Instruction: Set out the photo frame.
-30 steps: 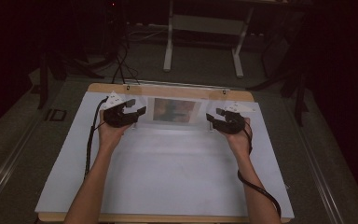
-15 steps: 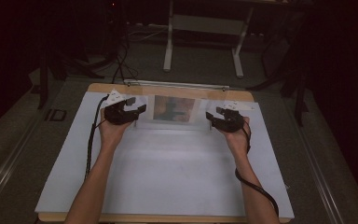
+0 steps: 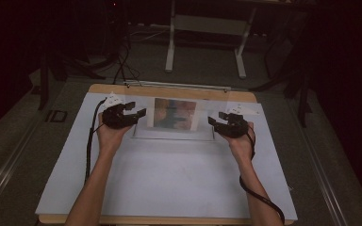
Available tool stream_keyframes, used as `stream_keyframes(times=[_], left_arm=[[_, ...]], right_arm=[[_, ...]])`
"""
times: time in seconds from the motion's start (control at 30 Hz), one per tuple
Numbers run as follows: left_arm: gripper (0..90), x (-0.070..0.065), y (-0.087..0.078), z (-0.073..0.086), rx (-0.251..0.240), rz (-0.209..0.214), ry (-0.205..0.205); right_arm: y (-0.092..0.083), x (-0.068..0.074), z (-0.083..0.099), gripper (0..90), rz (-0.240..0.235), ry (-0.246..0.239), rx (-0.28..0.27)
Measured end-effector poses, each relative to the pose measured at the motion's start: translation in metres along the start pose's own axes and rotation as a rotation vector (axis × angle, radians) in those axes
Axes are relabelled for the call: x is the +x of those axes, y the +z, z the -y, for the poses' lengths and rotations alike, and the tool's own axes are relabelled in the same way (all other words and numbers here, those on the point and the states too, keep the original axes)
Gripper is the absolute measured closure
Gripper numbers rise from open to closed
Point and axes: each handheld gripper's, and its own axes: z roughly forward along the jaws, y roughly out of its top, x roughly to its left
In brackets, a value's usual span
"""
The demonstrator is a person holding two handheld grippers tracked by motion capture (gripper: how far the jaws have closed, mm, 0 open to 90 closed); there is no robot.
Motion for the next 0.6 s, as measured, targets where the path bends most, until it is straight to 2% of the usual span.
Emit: stream_keyframes(times=[0.3, 0.33, 0.43, 0.6], left_arm=[[38.4, -0.009, -0.011, 0.000, -0.001, 0.018, -0.001], [38.6, -0.012, -0.015, 0.001, -0.004, 0.025, -0.005], [38.5, -0.018, -0.019, 0.001, -0.011, 0.021, -0.009], [38.7, -0.025, -0.024, 0.006, 0.001, 0.017, -0.022]], right_arm=[[-0.018, 0.009, 0.001, 45.7, -0.010, 0.003, 0.016], [-0.025, 0.012, 0.004, 45.7, -0.013, 0.011, 0.023], [-0.030, 0.014, 0.008, 45.7, -0.018, 0.023, 0.022], [-0.033, 0.014, 0.010, 45.6, -0.025, 0.014, 0.030]])
